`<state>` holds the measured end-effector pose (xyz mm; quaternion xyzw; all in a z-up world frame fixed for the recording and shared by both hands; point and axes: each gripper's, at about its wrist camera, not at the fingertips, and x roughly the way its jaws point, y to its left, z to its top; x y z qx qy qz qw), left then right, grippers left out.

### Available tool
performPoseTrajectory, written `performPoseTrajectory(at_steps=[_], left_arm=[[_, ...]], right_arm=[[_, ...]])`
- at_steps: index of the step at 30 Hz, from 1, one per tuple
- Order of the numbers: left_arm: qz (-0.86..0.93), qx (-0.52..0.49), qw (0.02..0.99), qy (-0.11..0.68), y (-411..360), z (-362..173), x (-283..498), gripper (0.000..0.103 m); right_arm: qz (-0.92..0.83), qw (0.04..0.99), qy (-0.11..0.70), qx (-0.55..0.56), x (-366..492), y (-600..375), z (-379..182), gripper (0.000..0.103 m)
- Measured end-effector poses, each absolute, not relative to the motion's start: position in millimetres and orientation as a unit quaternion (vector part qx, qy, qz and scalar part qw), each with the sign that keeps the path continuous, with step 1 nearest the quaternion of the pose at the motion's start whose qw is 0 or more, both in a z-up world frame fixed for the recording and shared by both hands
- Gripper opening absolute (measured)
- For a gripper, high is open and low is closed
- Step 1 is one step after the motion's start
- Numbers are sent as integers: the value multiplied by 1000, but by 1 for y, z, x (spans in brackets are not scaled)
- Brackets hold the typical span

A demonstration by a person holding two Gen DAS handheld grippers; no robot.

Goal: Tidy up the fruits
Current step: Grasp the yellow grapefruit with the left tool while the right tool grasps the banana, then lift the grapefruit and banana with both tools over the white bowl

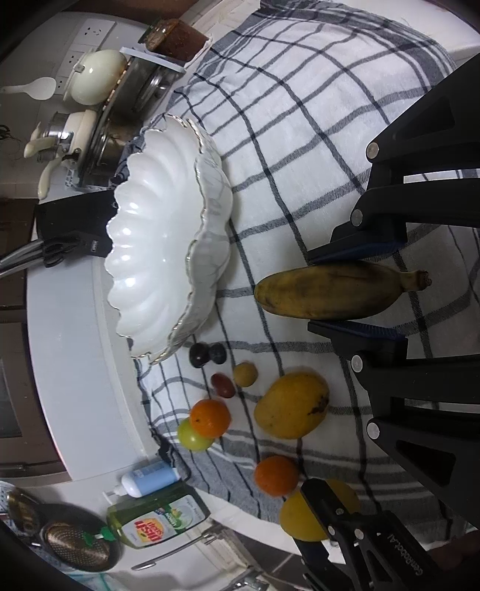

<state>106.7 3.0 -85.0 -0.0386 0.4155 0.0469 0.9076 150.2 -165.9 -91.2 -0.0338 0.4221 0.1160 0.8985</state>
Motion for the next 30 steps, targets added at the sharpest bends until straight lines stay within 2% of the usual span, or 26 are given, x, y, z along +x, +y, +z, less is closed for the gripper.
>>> performPoseTrajectory(at_steps=[30], left_arm=[[-25,0,932,361,-31,-16,144,58]], right_arm=[[91,927,365,4,167,-196,-17,31]])
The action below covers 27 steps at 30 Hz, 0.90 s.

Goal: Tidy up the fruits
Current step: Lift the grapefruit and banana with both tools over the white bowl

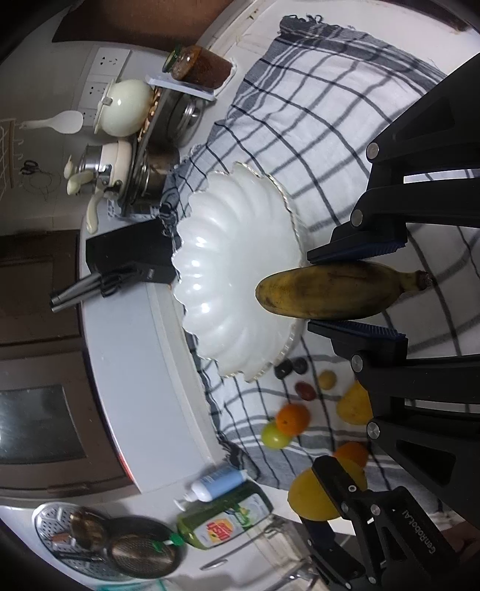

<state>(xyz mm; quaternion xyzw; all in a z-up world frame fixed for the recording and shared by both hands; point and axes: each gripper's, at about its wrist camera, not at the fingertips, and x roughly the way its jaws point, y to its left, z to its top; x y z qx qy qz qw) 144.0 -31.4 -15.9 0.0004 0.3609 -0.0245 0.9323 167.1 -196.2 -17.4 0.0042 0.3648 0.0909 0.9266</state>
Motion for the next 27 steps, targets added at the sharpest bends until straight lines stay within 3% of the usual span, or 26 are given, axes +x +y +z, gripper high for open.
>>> performPoseTrajectory(at_steps=[14,27], left_arm=[[-74,20,934,348,-56,8,202,58],[-85,34,931,354,-72,-3,278,58]], right_arm=[[62,934,352,19,206,-219,6,31],[26,934,355,16,269,-239,-4,31]])
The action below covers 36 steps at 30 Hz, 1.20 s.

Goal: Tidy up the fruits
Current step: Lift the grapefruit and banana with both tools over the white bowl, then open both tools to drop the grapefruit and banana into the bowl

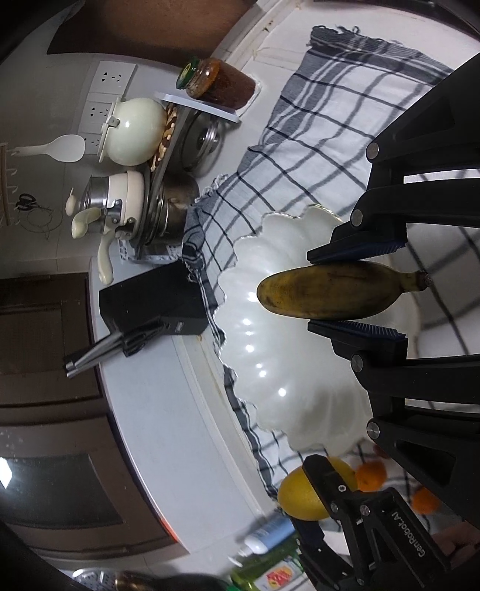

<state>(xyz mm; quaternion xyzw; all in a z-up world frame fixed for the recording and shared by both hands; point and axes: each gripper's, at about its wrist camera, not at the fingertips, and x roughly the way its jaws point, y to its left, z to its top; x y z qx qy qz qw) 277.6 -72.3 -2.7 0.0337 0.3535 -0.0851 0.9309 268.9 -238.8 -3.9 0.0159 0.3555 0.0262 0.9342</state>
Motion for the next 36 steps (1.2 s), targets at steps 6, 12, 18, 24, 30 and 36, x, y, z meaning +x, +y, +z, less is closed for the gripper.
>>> performPoseTrajectory(at_steps=[6,12,18,24,30,36], left_arm=[[-84,37,925,369,-75,-17,316,58],[-78,36,918,388,-76,-33,343,59],[-71,34,910,407,-77,-47,356,59],[-69,26,902,426,-80,-56,362,60],[-58,45,908,412,-80,-43,356,80],[-40,41,913,403,-73,-33,347,91]], right_arm=[[9,931,365,13,300,-242,-16,31],[2,928,373,9,325,-242,-27,31],[-11,921,389,14,341,-247,-42,31],[-17,914,404,23,346,-252,-53,32],[-51,918,392,27,338,-256,-44,69],[-66,928,366,22,324,-253,-26,80]])
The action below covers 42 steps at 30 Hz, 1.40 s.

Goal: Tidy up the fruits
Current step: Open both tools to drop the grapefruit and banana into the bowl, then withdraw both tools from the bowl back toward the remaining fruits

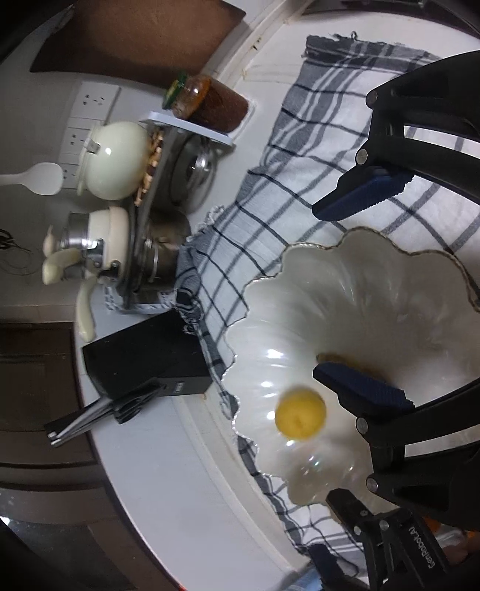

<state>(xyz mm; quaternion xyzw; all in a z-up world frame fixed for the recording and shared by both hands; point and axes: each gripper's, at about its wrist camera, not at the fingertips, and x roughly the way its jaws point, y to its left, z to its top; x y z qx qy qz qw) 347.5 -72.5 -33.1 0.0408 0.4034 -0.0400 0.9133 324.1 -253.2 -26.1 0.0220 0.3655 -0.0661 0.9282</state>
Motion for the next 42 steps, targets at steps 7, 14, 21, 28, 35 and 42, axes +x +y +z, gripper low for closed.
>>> performPoseTrajectory(at_steps=[7,14,21,28,35,42], left_arm=[[-33,32,916,399,-64,-25,334,96],[-25,31,920,389,-55,-13,318,98],[-17,25,924,380,-48,-6,301,98],[-11,29,930,365,-41,4,281,98],[3,28,935,354,-28,11,259,98],[20,25,939,344,-7,16,234,98]], right_arm=[[-69,936,346,9,312,-246,-11,83],[-60,938,343,10,299,-240,-4,83],[-54,941,333,8,282,-233,3,83],[-48,945,323,8,265,-229,11,83],[-32,949,314,10,244,-217,17,83],[-12,951,309,2,230,-197,18,83]])
